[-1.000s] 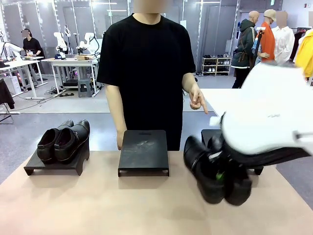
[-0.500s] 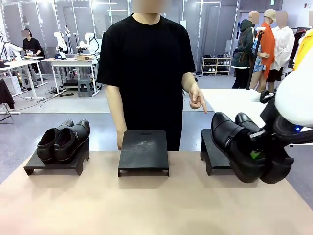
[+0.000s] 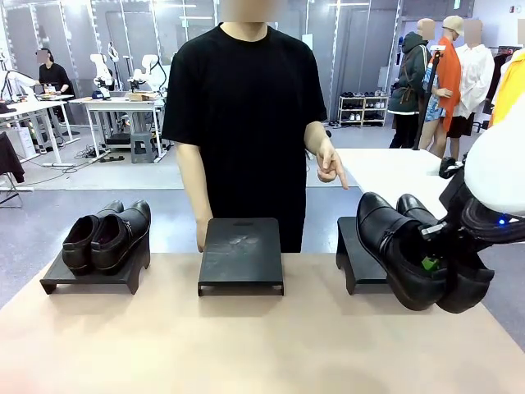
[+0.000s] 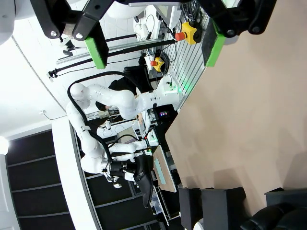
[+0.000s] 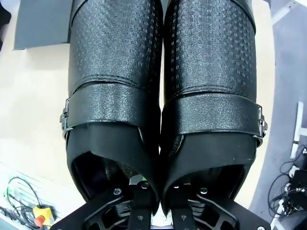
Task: Place the shoes on the stand as instructed by the person.
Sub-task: Pick up another pair of Shoes and place it on the Shoes Stand indicated by the person.
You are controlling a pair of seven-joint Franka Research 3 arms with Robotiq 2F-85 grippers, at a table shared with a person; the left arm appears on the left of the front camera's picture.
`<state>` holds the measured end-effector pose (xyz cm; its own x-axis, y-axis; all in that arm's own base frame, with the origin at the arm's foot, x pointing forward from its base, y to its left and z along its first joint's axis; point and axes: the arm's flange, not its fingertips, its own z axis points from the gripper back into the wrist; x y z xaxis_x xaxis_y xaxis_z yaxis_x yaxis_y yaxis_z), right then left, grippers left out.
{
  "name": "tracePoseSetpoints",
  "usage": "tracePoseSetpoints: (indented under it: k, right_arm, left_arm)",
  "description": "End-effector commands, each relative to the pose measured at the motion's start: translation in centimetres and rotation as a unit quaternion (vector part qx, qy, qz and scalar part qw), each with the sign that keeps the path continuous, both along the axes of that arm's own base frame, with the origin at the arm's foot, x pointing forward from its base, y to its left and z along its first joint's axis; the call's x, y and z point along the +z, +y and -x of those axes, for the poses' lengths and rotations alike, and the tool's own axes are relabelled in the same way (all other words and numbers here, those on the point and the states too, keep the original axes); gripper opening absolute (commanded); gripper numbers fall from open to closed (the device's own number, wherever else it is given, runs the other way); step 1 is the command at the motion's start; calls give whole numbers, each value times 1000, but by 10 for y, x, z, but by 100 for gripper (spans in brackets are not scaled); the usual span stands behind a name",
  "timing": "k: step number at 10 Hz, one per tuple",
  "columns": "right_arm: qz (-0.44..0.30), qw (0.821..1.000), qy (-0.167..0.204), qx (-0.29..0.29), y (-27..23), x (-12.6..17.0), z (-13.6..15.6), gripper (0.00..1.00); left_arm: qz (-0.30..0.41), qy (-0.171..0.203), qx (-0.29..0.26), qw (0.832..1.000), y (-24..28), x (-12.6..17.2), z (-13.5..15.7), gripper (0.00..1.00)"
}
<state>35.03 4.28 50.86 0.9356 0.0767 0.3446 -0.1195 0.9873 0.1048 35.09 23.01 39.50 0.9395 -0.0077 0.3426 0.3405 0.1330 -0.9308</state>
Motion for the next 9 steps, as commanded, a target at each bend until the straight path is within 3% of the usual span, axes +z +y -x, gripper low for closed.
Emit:
tracePoseSetpoints:
  k: [1, 2, 5, 9]
  right_arm:
    - [3, 1000, -10, -1, -2, 9, -1, 0]
    - [0, 1000, 0, 0, 0, 0, 0, 8]
    - [-3, 998, -40, -40, -23, 4, -54, 8]
    - [-3, 998, -44, -43, -50, 2, -122, 8]
  left_arm:
    - [-5, -6, 8, 1000, -2, 1, -1, 100]
    - [-5, -6, 8, 1000, -2, 1, -1, 100]
    - [-5, -6, 8, 1000, -2, 1, -1, 100]
    - [-5, -6, 8, 1000, -2, 1, -1, 100]
